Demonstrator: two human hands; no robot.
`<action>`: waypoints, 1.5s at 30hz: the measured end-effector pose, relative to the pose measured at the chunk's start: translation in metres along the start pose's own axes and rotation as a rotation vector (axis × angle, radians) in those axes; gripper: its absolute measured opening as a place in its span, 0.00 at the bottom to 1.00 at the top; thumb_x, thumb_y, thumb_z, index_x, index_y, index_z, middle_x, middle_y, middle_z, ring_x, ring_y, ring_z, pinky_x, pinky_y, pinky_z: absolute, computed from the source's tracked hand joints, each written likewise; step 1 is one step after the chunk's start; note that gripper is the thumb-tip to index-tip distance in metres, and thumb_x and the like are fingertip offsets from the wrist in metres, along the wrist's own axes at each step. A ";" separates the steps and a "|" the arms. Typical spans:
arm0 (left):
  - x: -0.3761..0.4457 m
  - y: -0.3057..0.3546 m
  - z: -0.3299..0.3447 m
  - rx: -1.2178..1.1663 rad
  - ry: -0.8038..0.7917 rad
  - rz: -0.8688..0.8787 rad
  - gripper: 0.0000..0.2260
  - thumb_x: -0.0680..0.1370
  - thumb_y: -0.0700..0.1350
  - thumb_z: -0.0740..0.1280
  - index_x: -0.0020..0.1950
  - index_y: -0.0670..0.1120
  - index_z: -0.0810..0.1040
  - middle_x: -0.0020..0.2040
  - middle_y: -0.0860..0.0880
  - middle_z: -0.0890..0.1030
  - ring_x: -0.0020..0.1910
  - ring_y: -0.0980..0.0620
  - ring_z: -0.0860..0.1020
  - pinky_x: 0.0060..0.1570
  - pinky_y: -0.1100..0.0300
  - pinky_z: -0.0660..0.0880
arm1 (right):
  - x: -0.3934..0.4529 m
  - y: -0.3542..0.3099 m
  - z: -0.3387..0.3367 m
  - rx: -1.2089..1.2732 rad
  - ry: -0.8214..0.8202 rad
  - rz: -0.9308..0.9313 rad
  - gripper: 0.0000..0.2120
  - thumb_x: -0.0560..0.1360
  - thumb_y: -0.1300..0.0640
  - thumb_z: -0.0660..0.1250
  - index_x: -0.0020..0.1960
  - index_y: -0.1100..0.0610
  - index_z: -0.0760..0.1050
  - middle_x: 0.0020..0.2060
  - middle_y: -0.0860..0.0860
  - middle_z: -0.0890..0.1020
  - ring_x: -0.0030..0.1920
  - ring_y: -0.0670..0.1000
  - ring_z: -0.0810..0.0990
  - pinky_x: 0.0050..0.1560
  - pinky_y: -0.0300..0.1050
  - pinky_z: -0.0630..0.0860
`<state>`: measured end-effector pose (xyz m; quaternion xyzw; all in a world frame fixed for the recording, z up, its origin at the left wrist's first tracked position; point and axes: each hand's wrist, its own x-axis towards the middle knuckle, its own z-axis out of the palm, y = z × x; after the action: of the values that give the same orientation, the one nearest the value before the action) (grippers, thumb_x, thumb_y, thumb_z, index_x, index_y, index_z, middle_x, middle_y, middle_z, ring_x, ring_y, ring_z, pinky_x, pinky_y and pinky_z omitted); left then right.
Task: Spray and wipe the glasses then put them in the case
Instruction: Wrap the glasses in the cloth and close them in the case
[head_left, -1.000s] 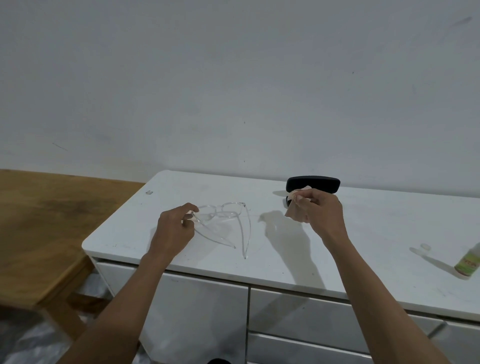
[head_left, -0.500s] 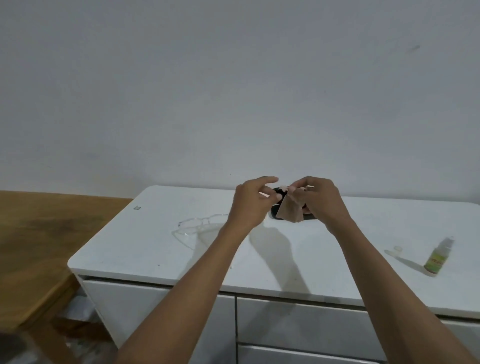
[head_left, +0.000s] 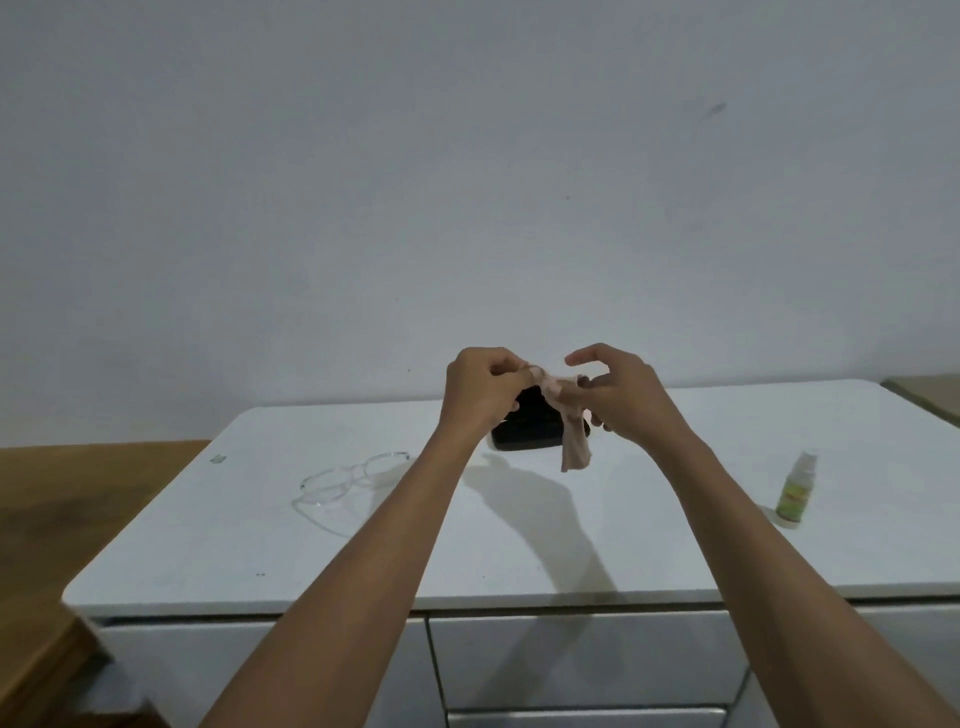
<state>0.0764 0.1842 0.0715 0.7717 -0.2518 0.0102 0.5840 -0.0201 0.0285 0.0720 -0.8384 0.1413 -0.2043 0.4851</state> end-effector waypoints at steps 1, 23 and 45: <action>0.001 0.002 0.000 -0.031 0.008 -0.019 0.05 0.74 0.43 0.76 0.41 0.43 0.85 0.44 0.47 0.86 0.41 0.47 0.85 0.42 0.53 0.85 | -0.001 0.000 -0.002 -0.026 0.003 -0.011 0.27 0.67 0.43 0.80 0.61 0.50 0.76 0.41 0.52 0.86 0.34 0.44 0.81 0.32 0.39 0.73; 0.007 0.033 -0.011 -0.243 0.004 -0.042 0.06 0.77 0.41 0.74 0.42 0.41 0.80 0.38 0.42 0.84 0.30 0.49 0.83 0.32 0.60 0.80 | 0.000 0.006 0.010 0.114 -0.142 0.103 0.13 0.75 0.46 0.73 0.56 0.50 0.80 0.51 0.49 0.85 0.54 0.49 0.83 0.49 0.45 0.77; 0.002 0.013 -0.023 -0.338 -0.017 -0.106 0.05 0.76 0.42 0.75 0.42 0.43 0.82 0.39 0.46 0.82 0.31 0.50 0.81 0.37 0.57 0.83 | -0.010 0.031 0.009 0.349 -0.076 0.148 0.06 0.75 0.51 0.72 0.43 0.52 0.83 0.38 0.49 0.83 0.47 0.53 0.84 0.51 0.51 0.78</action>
<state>0.0796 0.2019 0.0910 0.6749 -0.2138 -0.0698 0.7028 -0.0253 0.0246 0.0390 -0.7359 0.1467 -0.1575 0.6420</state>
